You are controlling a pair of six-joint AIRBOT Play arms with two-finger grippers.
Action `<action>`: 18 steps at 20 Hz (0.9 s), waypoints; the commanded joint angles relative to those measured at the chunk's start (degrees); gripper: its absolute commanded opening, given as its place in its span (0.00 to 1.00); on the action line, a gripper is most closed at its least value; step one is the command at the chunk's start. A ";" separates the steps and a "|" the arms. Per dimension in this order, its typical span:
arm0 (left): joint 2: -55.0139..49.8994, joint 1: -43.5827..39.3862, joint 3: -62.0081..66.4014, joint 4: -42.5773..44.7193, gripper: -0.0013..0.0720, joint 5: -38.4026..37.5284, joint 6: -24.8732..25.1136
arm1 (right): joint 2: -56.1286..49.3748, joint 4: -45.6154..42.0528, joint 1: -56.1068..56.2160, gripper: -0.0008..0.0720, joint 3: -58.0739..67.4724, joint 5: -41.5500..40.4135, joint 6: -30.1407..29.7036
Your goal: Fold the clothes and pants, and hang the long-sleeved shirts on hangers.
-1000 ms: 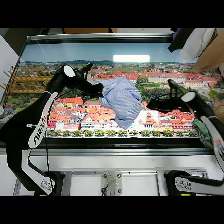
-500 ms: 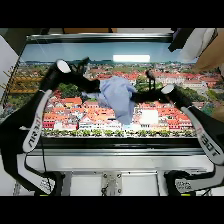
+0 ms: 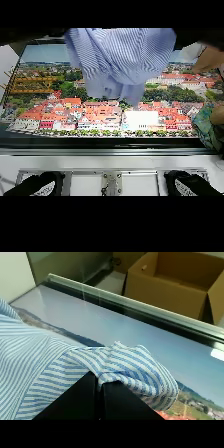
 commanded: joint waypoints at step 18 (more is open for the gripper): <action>-0.46 -19.41 -26.01 11.91 0.04 0.68 -11.34 | -11.19 -24.81 6.12 0.71 -0.76 23.26 20.15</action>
